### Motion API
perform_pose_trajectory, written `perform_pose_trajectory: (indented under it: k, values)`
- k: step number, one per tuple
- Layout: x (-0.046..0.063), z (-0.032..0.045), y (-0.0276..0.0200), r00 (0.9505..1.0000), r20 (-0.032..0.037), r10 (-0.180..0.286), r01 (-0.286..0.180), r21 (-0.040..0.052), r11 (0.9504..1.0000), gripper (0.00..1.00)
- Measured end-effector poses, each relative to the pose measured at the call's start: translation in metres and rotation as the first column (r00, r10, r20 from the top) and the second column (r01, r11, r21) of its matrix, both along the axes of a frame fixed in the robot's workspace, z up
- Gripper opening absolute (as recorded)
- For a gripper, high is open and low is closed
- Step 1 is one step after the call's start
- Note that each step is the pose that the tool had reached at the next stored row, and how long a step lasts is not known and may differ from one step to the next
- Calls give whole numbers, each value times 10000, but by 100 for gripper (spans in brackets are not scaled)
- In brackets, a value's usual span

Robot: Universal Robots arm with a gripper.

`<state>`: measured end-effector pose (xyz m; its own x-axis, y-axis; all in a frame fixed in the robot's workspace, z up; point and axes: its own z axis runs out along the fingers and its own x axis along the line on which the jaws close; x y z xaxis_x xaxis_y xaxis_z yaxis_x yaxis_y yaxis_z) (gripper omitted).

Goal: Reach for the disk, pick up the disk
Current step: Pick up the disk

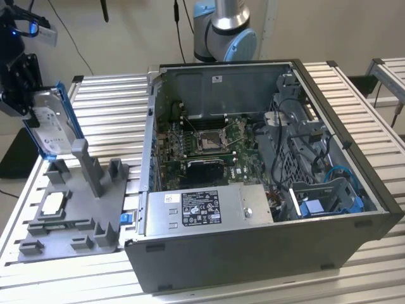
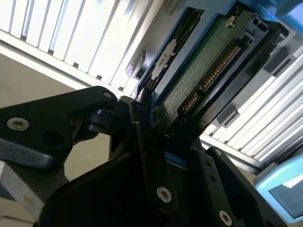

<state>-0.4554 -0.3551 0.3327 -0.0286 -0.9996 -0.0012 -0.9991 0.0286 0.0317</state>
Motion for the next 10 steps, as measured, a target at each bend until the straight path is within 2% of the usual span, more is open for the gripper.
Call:
perform_pose_trajectory:
  k: [6,10]
  values:
    - [0,69,0,10000,0,13,-13,0,10000,0]
    - [0,146,0,10000,0,27,-27,0,10000,0]
